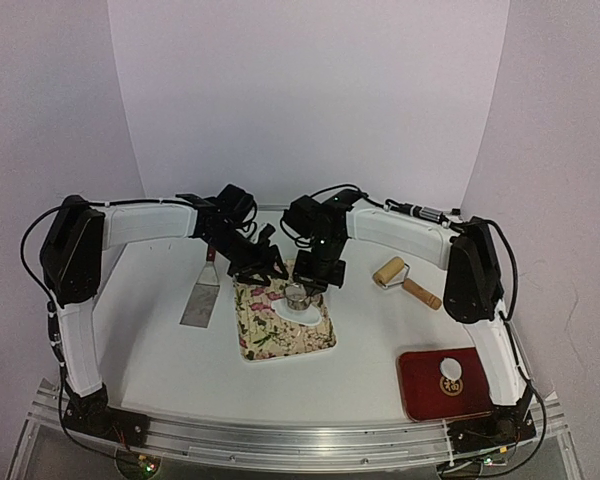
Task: Roll out the dumpling wrappers from the dough
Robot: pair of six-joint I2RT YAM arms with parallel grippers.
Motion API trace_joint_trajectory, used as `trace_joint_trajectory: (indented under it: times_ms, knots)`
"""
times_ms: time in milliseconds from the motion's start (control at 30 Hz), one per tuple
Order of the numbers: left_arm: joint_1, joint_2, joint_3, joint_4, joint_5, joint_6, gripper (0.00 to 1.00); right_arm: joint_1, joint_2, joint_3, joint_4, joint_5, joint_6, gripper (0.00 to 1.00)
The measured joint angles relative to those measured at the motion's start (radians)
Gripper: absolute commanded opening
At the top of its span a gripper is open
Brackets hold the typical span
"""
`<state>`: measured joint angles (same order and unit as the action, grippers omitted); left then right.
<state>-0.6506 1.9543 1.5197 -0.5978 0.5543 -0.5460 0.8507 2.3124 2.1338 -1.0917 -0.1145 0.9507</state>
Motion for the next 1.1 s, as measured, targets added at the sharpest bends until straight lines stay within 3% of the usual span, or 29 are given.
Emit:
trace_joint_trajectory:
  times_ms: [167,1100]
  knots:
    - [0.000,0.045,0.018,0.006,0.015,-0.001,0.45,-0.006,0.017,-0.001,0.016,-0.017,0.011,0.00]
    - [0.002,0.108,0.032,0.015,0.050,-0.004,0.39,-0.037,0.029,-0.089,0.117,-0.093,0.020,0.00]
